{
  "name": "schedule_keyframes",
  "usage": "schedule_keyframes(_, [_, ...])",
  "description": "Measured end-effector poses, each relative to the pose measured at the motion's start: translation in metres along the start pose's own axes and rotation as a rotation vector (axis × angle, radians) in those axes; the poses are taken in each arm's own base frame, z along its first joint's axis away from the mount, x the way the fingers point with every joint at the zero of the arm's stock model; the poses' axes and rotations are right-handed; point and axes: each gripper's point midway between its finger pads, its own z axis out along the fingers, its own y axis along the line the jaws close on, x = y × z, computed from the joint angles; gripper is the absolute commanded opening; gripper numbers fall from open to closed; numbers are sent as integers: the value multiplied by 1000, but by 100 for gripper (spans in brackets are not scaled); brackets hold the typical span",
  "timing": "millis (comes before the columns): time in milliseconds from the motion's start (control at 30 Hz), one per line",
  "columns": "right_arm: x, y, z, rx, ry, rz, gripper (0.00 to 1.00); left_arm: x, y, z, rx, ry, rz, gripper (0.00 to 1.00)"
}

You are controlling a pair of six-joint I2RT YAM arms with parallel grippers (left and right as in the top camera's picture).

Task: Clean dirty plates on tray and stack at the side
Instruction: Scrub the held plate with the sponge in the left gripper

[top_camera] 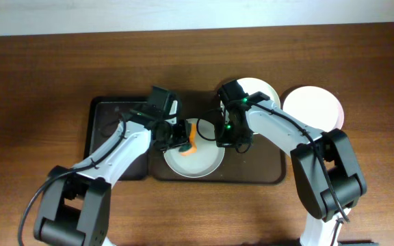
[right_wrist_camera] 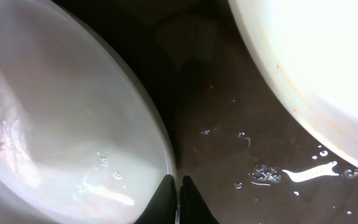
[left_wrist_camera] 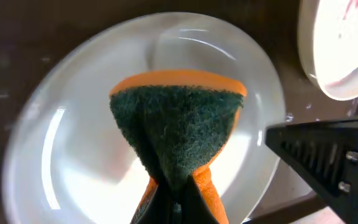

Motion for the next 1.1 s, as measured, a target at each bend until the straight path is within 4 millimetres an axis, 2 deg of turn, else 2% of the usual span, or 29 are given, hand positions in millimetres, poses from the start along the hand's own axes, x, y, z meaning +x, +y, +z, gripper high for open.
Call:
schedule_keyframes(67, [0,0,0,0,0,0,4,4,-9,6,16,10,16,0])
schedule_keyframes(133, [0,0,0,0,0,0,4,13,-24,22,46,35,47,0])
schedule_keyframes(267, [0,0,0,1,0,1,4,26,-36,44,64,75,62,0])
schedule_keyframes(433, [0,0,0,1,0,0,4,24,-29,46,22,62,52,0])
schedule_keyframes(533, [0,0,0,1,0,0,4,24,-8,44,-83,48,32,0])
schedule_keyframes(667, [0,0,0,0,0,0,4,12,23,22,-220,-10,8,0])
schedule_keyframes(767, [0,0,0,0,0,0,4,4,36,9,-279,-51,2,0])
schedule_keyframes(900, [0,0,0,0,0,0,5,5,37,-4,-301,-63,48,0])
schedule_keyframes(1033, [0,0,0,0,0,0,5,-8,19,-47,-247,-170,104,0])
schedule_keyframes(1100, [0,0,0,1,0,0,4,-17,21,-67,-242,-225,104,0])
